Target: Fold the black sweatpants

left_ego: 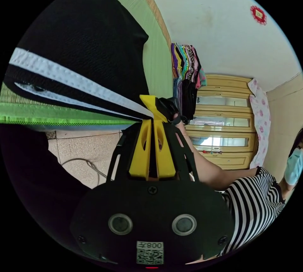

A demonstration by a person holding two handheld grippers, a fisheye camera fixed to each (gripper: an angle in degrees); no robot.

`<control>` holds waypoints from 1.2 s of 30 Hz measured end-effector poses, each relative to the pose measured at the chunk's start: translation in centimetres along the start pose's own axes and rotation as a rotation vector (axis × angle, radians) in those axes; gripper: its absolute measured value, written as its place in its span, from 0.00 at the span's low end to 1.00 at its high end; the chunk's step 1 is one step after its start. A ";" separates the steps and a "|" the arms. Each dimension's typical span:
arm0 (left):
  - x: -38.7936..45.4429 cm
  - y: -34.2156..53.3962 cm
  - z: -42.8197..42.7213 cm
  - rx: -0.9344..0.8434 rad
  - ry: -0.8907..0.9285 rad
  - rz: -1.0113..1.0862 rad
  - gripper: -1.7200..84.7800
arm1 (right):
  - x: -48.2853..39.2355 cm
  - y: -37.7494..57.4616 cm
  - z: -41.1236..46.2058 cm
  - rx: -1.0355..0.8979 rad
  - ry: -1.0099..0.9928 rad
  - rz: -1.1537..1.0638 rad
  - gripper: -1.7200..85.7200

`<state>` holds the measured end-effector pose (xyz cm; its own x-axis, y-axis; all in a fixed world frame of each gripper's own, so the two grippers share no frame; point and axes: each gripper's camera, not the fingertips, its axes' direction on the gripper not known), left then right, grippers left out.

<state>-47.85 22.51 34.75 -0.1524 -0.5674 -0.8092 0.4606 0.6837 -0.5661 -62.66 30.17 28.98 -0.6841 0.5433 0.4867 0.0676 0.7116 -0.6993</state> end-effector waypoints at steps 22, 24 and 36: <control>-7.8 6.0 -17.0 0.441 0.158 -0.191 0.11 | -8.7 1.7 -0.2 -0.014 -0.019 -0.087 0.05; -8.5 6.3 -17.4 0.464 0.193 -0.226 0.13 | -10.0 1.7 0.1 -0.020 -0.009 -0.097 0.05; -10.4 5.5 -19.2 0.515 0.341 -0.328 0.18 | -15.3 0.9 2.2 -0.038 0.033 -0.148 0.05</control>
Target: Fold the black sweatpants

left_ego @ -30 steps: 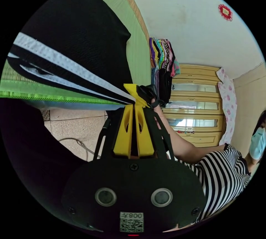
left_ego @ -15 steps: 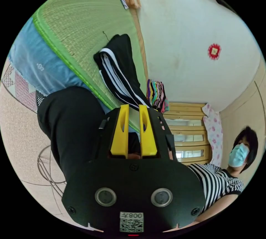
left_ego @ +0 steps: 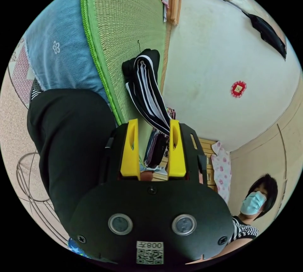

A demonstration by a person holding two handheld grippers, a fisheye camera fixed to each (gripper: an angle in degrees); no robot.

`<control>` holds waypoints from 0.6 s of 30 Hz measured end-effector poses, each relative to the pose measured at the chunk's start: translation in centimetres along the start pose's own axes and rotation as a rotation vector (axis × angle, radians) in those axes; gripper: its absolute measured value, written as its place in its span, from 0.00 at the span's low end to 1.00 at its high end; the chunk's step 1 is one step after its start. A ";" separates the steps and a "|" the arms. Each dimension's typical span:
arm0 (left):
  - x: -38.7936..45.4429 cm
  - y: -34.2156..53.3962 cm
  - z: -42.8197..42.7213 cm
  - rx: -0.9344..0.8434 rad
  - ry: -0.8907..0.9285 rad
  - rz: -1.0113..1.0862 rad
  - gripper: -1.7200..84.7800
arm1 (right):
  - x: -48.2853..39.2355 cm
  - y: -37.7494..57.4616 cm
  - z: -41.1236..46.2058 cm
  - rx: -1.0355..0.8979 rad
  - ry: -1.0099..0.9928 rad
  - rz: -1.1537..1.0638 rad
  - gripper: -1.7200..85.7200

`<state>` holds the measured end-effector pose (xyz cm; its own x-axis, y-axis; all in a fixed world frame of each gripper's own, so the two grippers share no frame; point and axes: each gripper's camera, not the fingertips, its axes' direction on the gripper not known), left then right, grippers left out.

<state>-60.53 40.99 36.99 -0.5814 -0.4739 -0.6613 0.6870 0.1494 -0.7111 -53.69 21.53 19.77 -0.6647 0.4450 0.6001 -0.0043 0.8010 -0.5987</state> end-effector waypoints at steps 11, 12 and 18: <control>0.3 -2.1 -1.1 0.062 0.016 -0.048 0.21 | -1.1 0.3 0.8 0.006 -0.008 0.010 0.05; 0.4 -2.2 -1.1 0.062 0.012 -0.049 0.21 | -1.2 0.4 0.9 0.006 -0.007 0.010 0.05; 0.7 -3.6 -1.5 0.068 -0.030 -0.069 0.21 | -1.6 0.6 1.1 0.002 -0.004 0.009 0.05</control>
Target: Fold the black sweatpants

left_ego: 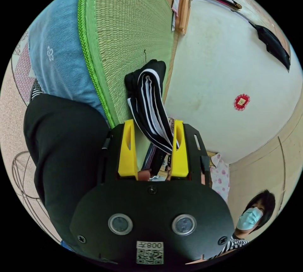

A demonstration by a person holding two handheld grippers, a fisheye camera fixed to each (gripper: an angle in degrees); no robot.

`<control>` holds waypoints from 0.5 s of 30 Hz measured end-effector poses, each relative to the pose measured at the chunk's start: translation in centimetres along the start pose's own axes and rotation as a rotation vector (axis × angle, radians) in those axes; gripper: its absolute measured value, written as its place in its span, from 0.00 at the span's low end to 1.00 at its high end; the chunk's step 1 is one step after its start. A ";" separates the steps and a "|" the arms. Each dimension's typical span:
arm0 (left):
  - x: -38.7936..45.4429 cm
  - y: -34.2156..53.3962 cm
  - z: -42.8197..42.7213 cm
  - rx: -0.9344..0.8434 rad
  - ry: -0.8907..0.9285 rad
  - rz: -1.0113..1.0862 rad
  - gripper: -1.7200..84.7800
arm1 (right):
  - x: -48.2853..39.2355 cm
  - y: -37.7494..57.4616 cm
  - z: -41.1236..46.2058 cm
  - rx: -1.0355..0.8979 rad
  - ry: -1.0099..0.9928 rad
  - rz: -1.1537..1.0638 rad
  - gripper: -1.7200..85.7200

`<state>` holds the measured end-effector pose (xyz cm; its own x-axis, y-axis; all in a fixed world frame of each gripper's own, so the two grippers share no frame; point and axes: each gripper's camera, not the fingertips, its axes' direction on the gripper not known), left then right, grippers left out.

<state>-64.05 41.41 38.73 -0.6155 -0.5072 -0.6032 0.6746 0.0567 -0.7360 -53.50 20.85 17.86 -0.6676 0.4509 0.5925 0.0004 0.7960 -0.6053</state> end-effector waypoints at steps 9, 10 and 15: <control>0.3 -1.8 -0.7 0.002 -0.033 -0.021 0.18 | 0.9 1.5 -0.6 0.003 -0.002 0.020 0.05; 0.3 -1.9 -0.7 -0.001 -0.040 -0.021 0.17 | 1.0 1.7 -0.7 0.003 -0.001 0.023 0.05; 0.0 -1.9 -0.7 -0.018 -0.037 -0.041 0.13 | 2.6 3.5 -1.4 0.007 -0.003 0.055 0.05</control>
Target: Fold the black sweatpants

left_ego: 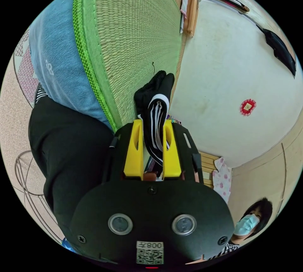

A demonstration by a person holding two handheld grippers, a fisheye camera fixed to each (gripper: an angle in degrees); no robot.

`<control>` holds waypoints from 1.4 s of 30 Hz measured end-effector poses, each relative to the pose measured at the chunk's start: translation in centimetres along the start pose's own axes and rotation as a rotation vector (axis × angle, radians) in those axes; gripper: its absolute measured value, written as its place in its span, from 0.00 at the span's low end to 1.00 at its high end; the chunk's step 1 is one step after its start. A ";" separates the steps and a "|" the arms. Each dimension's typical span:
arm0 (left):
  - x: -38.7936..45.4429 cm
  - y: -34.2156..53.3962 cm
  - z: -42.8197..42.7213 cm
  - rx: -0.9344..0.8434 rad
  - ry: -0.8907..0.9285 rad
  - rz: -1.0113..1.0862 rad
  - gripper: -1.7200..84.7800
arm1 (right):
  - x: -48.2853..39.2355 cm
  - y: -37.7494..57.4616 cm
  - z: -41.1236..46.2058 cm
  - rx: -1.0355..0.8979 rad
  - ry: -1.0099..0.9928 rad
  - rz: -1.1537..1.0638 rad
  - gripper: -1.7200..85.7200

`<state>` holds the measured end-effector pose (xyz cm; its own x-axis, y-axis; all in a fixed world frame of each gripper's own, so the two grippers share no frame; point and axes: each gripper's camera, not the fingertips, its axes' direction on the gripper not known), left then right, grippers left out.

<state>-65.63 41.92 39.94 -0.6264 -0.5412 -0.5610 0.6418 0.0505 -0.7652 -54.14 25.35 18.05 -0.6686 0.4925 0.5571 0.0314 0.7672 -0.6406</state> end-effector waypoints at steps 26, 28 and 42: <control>0.5 3.9 -0.5 -0.108 -0.043 0.069 0.10 | 7.6 8.8 -3.9 0.023 -0.031 0.099 0.06; 0.4 4.1 -0.5 -0.111 -0.046 0.071 0.10 | 8.0 9.3 -4.0 0.024 -0.027 0.102 0.06; 0.3 5.0 0.1 -0.132 -0.088 0.088 0.10 | 13.8 13.0 -5.0 0.109 -0.010 0.141 0.10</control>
<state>-62.52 41.96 35.98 -0.5258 -0.6006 -0.6024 0.6254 0.2072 -0.7523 -59.25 44.16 20.07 -0.6708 0.5876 0.4525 0.0453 0.6415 -0.7658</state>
